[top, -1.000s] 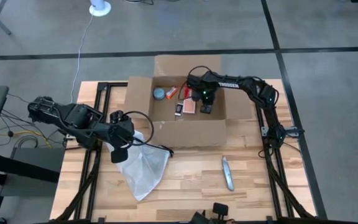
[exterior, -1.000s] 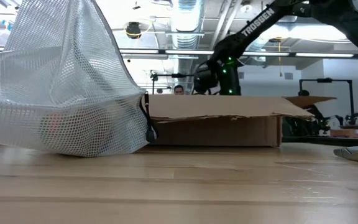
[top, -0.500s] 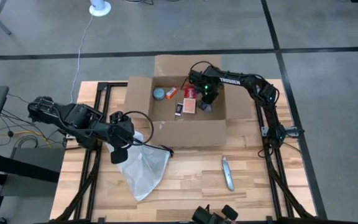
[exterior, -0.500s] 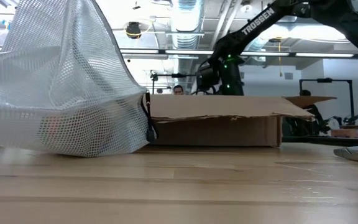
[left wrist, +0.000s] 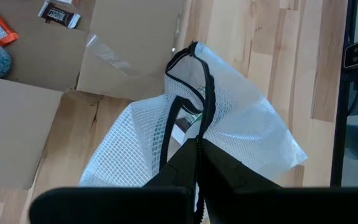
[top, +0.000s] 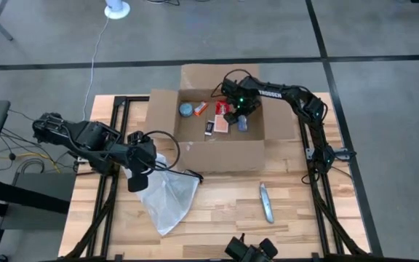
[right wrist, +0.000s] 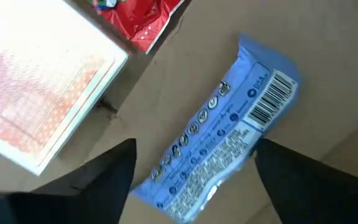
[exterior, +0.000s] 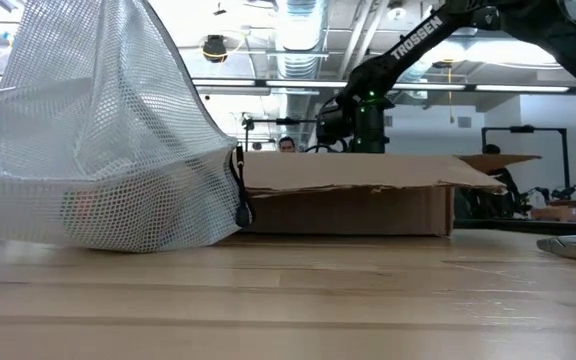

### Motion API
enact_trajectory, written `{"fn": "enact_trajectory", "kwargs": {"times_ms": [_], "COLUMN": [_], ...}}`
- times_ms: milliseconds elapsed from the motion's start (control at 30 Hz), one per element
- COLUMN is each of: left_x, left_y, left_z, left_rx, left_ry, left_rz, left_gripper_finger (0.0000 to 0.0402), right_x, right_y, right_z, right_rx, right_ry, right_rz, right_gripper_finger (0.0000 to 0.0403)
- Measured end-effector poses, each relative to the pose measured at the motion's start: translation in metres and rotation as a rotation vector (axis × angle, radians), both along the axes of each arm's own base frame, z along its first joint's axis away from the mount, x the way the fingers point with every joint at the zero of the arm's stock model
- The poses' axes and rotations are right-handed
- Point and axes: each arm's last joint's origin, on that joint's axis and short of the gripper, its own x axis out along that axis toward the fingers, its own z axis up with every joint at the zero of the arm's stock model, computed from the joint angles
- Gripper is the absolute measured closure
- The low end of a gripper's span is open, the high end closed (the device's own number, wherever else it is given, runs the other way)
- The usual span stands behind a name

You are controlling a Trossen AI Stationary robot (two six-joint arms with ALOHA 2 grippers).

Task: Unpack boxes
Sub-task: Put the blue snack bar into the transparent zip bag

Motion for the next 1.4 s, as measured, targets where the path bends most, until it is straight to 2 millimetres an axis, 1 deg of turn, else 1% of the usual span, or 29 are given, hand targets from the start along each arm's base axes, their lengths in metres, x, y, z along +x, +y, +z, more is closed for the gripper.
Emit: {"fn": "enact_trajectory", "kwargs": {"times_ms": [100, 200, 267, 333, 400, 467, 567, 600, 633, 667, 733, 800, 833, 900, 967, 1033, 1100, 1233, 1333, 1400], "left_x": [0.000, 0.000, 0.000, 0.000, 0.000, 0.000, 0.000, 0.000, 0.000, 0.000, 0.000, 0.000, 0.000, -0.001, -0.002, -0.002, -0.002, -0.002, -0.001, -0.001], "left_y": [0.000, 0.000, 0.000, 0.000, 0.000, 0.000, 0.000, 0.000, 0.000, 0.000, 0.000, 0.000, 0.000, 0.000, 0.001, 0.001, 0.001, 0.001, 0.001, 0.001], "left_z": [0.000, 0.000, 0.000, 0.000, 0.000, 0.000, 0.000, 0.000, 0.000, 0.000, 0.000, 0.000, 0.000, 0.000, -0.001, -0.001, -0.001, -0.001, -0.001, -0.001], "left_rx": [0.001, 0.004, 0.004, 0.008, 0.009, 0.012, 0.018, 0.018, 0.018, 0.018, 0.018, 0.018, 0.019, 0.024, 0.028, 0.030, 0.030, 0.037, 0.037, 0.039], "left_ry": [0.000, 0.001, 0.000, 0.001, 0.001, 0.001, 0.002, 0.002, 0.002, 0.002, 0.003, 0.003, 0.004, 0.011, 0.022, 0.027, 0.027, 0.025, 0.018, 0.017], "left_rz": [-0.002, -0.008, -0.008, -0.015, -0.018, -0.024, -0.034, -0.034, -0.034, -0.034, -0.034, -0.035, -0.037, -0.041, -0.041, -0.041, -0.041, -0.046, -0.045, -0.049], "left_gripper_finger": [0.0402, 0.0402, 0.0402, 0.0402, 0.0402, 0.0402, 0.0402, 0.0402, 0.0402, 0.0402, 0.0402, 0.0402, 0.0402, 0.0402, 0.0402, 0.0402, 0.0402, 0.0402, 0.0402, 0.0402], "right_x": [-0.002, -0.005, -0.009, -0.012, -0.013, -0.013, -0.013, -0.012, -0.011, -0.010, -0.006, -0.001, 0.004, 0.016, 0.029, 0.045, 0.062, 0.099, 0.121, 0.132], "right_y": [0.001, 0.002, 0.002, 0.002, 0.002, 0.002, 0.003, 0.004, 0.005, 0.005, 0.008, 0.014, 0.017, 0.027, 0.042, 0.062, 0.084, 0.133, 0.165, 0.176], "right_z": [-0.011, -0.019, -0.023, -0.026, -0.027, -0.028, -0.028, -0.028, -0.027, -0.025, -0.018, -0.006, 0.003, 0.030, 0.056, 0.075, 0.091, 0.121, 0.131, 0.134], "right_rx": [-0.006, -0.009, -0.004, 0.018, 0.024, 0.023, 0.039, 0.047, 0.051, 0.056, 0.073, 0.086, 0.073, 0.029, -0.011, -0.034, -0.002, 0.044, 0.022, -0.017], "right_ry": [-0.009, -0.019, -0.017, -0.019, -0.017, -0.012, -0.024, -0.031, -0.031, -0.024, 0.002, 0.024, 0.008, -0.045, -0.096, -0.160, -0.277, -0.610, -0.796, -0.893], "right_rz": [-0.022, -0.034, -0.052, -0.067, -0.067, -0.068, -0.020, 0.016, 0.045, 0.067, 0.111, 0.159, 0.188, 0.245, 0.310, 0.379, 0.460, 0.618, 0.729, 0.762], "right_gripper_finger": [0.0071, 0.0070, 0.0079, 0.0098, 0.0135, 0.0195, 0.0324, 0.0359, 0.0375, 0.0378, 0.0378, 0.0384, 0.0389, 0.0396, 0.0396, 0.0396, 0.0397, 0.0398, 0.0399, 0.0399]}}
